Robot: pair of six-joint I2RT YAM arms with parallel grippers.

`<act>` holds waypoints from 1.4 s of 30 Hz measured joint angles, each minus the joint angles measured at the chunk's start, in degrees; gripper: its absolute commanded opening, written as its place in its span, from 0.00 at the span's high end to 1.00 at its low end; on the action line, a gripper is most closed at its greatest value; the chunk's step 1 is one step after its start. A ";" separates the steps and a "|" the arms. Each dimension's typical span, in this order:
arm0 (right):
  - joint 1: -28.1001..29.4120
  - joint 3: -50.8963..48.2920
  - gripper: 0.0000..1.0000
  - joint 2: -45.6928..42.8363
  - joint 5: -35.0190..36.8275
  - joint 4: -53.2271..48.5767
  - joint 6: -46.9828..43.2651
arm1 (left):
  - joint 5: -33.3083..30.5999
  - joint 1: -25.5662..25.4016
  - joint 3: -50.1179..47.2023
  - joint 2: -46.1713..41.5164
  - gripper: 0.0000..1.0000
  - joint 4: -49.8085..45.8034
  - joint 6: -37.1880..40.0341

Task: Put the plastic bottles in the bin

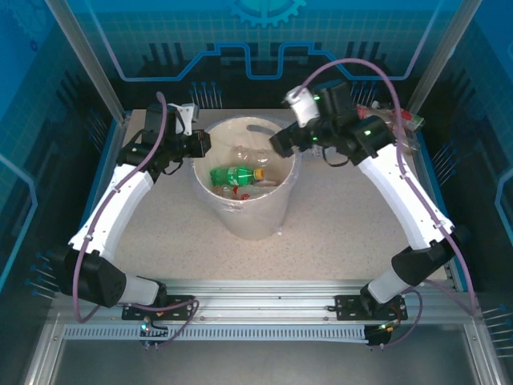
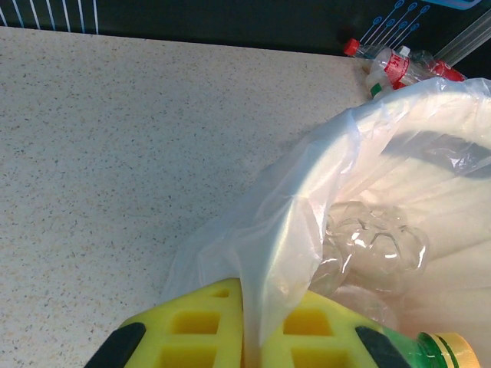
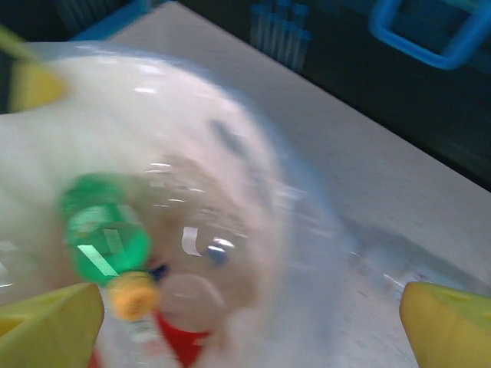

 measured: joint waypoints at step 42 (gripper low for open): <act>-32.70 32.28 0.01 59.63 5.46 0.09 14.82 | -0.20 -0.07 0.00 -0.02 1.00 0.02 0.00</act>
